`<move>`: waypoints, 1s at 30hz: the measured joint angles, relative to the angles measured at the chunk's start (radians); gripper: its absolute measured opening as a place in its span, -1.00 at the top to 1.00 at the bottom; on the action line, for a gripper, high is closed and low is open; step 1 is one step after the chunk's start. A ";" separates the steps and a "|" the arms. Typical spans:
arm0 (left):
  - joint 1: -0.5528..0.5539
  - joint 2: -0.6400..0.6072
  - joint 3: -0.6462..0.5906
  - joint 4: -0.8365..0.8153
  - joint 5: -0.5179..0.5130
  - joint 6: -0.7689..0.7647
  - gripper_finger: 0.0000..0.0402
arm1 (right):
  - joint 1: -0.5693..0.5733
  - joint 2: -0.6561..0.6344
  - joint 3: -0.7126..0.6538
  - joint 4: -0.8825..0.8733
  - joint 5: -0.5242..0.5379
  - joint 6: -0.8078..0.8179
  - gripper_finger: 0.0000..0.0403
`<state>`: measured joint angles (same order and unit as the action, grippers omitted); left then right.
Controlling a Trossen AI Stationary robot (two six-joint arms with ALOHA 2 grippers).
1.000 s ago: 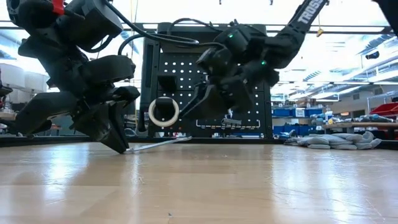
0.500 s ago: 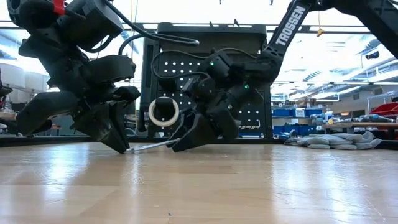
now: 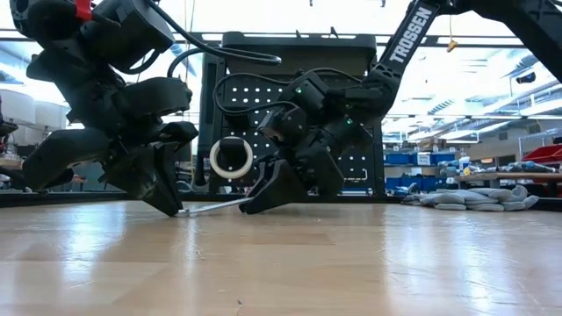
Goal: Hang tools onto peg board
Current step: Hang the silver wrench on the black pegboard
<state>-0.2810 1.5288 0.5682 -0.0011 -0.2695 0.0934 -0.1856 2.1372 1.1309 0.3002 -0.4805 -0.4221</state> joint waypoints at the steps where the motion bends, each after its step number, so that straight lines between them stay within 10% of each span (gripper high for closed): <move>1: 0.000 0.000 0.000 0.000 0.000 0.000 0.84 | 0.000 0.000 0.000 -0.001 0.000 0.000 0.41; 22: 0.000 0.000 0.107 -0.082 -0.172 -0.198 0.84 | -0.028 -0.042 -0.002 -0.110 0.040 0.026 0.41; 30: 0.000 0.000 0.109 -0.132 -0.308 -0.251 0.84 | -0.054 -0.153 -0.003 -0.289 0.237 0.014 0.41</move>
<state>-0.2813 1.5288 0.6773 -0.1333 -0.5777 -0.1580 -0.2392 1.9842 1.1275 0.0111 -0.2432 -0.4080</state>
